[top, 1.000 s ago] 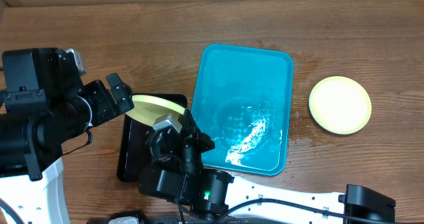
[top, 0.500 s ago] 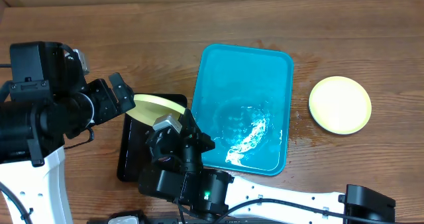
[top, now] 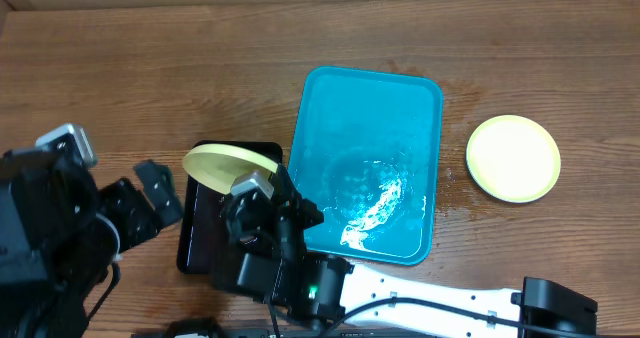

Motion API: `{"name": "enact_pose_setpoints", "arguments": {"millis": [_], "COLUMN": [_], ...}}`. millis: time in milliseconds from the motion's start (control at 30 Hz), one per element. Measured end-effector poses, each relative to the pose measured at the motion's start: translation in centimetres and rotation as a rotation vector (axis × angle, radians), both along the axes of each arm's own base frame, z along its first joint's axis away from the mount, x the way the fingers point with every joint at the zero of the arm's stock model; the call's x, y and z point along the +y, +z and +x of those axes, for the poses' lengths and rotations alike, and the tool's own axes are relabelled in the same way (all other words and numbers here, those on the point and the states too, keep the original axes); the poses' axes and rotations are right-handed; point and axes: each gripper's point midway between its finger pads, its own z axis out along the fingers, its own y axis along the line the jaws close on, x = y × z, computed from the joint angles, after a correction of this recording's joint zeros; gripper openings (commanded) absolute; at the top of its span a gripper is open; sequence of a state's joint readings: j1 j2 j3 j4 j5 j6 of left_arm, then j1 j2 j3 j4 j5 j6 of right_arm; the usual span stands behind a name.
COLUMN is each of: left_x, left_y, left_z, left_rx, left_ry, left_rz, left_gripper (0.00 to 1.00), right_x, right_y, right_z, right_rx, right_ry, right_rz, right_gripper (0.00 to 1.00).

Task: Clean dirty plates on tray and stack at the side
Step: 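Carry the yellow plate right and stack it on the plate pile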

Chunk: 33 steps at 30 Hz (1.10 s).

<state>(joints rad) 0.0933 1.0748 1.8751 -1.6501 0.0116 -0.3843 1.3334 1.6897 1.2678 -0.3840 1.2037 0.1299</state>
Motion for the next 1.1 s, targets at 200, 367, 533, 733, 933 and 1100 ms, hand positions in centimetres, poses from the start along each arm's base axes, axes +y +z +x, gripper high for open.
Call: {"name": "enact_pose_setpoints", "arguments": {"millis": [200,367,533,733,933,1100], "left_x": [0.2,0.2,0.2,0.2,0.2,0.2], "left_y": [-0.3,-0.6,-0.6,-0.6,-0.6,-0.6], "left_z": [0.4,0.8,0.8,0.8,0.8,0.8], "left_rx": [0.020,0.037,0.037,0.037,0.037,0.037], "left_ry": [0.006,0.006,0.006,0.006,0.006,0.006], "left_rz": [0.005,0.004,0.004,0.004,0.004,0.004], "left_gripper": [1.00,1.00,1.00,1.00,1.00,1.00], "right_x": [-2.4,-6.8,-15.9,-33.8,-45.7,-49.2], "right_y": [-2.4,-4.9,-1.4,-0.9,-5.8,-13.0], "right_z": [3.6,7.9,12.7,13.5,10.4,7.2], "right_rx": [0.136,0.515,0.744,0.809,0.855,0.969], "right_ry": [-0.046,-0.091,-0.213,-0.603,-0.958,-1.139], "right_rz": [0.031,0.235,0.580,0.900,1.084,1.171], "right_gripper": [0.04,0.04,0.04,0.04,0.04,0.04]}}
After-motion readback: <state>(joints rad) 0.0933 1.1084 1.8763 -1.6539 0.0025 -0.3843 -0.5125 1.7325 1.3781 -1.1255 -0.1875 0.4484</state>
